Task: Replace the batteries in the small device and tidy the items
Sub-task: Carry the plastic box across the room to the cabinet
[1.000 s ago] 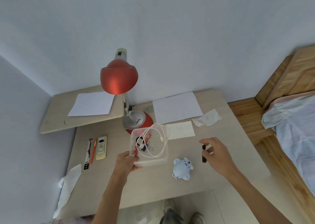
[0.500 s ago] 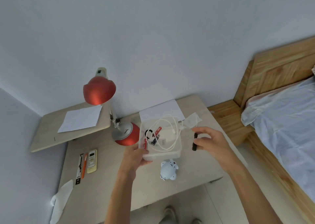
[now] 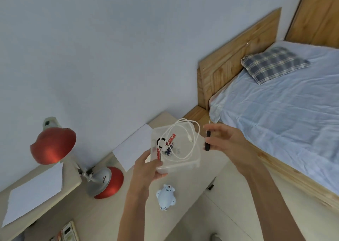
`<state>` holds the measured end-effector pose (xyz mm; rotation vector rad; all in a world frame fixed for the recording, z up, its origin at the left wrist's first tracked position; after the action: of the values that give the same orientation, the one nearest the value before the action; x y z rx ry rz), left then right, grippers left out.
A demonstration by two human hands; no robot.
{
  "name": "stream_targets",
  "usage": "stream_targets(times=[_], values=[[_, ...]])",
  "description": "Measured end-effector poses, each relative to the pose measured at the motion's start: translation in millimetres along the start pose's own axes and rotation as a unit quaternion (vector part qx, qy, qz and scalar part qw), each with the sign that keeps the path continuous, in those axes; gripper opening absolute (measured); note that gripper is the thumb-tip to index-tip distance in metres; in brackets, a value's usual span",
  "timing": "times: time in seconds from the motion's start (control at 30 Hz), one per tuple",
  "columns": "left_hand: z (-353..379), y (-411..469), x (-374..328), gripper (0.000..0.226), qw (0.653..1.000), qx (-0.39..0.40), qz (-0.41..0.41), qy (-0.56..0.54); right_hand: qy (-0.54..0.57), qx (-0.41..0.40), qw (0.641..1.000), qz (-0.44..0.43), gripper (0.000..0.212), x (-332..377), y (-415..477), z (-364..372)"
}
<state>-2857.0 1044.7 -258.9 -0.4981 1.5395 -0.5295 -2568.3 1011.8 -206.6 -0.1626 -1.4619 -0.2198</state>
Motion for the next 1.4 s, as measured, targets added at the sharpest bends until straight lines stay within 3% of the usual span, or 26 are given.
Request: stream_targets(times=[0.17, 0.4, 0.77, 1.07, 1.4], values=[[50.2, -19.5, -6.3, 0.068, 0.992, 0.117, 0.032, 0.037, -0.015, -0.078, 0.997, -0.006, 0.033, 8.0, -59.4, -44.0], [152.8, -66.1, -2.7, 0.071, 0.962, 0.227, 0.071, 0.134, -0.023, -0.186, 0.982, -0.022, 0.033, 33.0, -141.7, -127.7], [407.8, -198.6, 58.9, 0.085, 0.884, 0.383, 0.08, 0.258, -0.04, -0.35, 0.935, -0.046, 0.033, 79.5, -311.8, -353.7], [634.3, -342.4, 180.6, 0.084, 0.81, 0.488, 0.059, 0.32, -0.04, -0.551, 0.829, -0.088, 0.033, 110.7, -516.5, -532.2], [827.7, -495.1, 294.2, 0.083, 0.665, 0.622, 0.057, 0.41, -0.045, -0.725, 0.681, -0.094, 0.03, 122.3, -686.5, -651.8]])
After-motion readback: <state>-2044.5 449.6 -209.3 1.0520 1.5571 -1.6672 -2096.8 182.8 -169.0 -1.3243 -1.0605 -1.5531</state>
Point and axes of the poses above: each hand's wrist, its own y-axis towards the middle knuckle, its own z-axis out of the palm, x = y × z, the point moved 5 cm from there along y, towards the middle knuckle, and after that the axes turned 11 degrees about -z, right-handed, at the moved point
